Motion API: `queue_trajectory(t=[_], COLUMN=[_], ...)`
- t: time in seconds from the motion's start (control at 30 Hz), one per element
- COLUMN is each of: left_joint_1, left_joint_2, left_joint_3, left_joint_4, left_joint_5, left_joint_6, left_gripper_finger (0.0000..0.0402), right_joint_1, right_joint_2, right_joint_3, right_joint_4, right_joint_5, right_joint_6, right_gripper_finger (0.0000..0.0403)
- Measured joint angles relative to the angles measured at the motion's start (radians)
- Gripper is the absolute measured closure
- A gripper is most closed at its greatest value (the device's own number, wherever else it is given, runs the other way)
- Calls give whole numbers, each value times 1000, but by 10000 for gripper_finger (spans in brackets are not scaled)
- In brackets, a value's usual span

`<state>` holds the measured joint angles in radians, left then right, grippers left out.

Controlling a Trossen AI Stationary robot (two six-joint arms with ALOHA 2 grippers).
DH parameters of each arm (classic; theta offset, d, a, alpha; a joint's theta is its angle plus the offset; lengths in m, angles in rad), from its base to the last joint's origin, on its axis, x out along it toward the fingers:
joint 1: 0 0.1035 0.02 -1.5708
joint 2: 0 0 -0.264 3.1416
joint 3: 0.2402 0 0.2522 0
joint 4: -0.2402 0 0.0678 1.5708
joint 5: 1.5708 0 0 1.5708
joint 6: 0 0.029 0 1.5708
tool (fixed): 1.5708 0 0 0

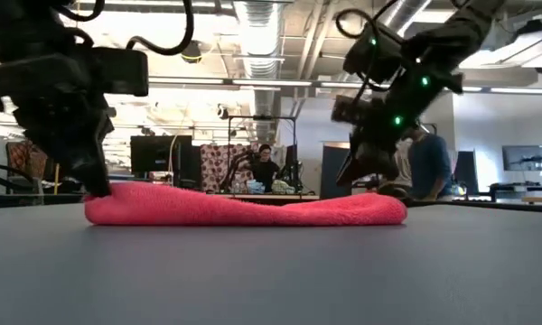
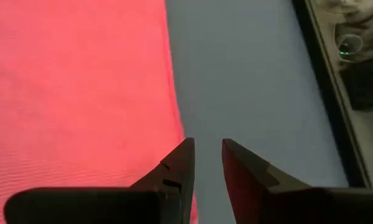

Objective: Roll towel
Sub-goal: Fold the pink microfiber towel

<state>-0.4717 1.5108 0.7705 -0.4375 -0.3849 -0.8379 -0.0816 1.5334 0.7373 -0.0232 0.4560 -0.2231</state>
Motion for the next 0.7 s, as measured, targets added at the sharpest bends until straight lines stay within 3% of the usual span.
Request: queue_trajectory(t=[0.1, 0.17, 0.23, 0.3, 0.4, 0.53, 0.7], left_joint_1=[0, 0, 0, 0, -2, -8, -10], left_joint_2=[0, 0, 0, 0, 0, 0, 0], left_joint_3=[24, 31, 33, 33, 33, 33, 33], left_joint_4=[-37, -37, -29, -23, -19, -19, -19], left_joint_5=[-36, -38, -32, -22, -15, -12, 6], left_joint_6=[-8, 3, 5, 6, 6, 21, 33], left_gripper_finger=[401, 401, 401, 401, 401, 401, 401], right_joint_1=[-4, 9, 49, 111, 190, 229, 231], right_joint_2=[-66, -96, -103, -71, 16, 94, 119], right_joint_3=[16, 16, 17, 17, 13, 16, 15], right_joint_4=[-56, -49, -21, -14, 15, 73, 71], right_joint_5=[-190, -373, -473, -447, -312, -189, -193], right_joint_6=[79, 207, 321, 359, 364, 397, 433], right_gripper_finger=[295, 295, 295, 295, 295, 295, 296])
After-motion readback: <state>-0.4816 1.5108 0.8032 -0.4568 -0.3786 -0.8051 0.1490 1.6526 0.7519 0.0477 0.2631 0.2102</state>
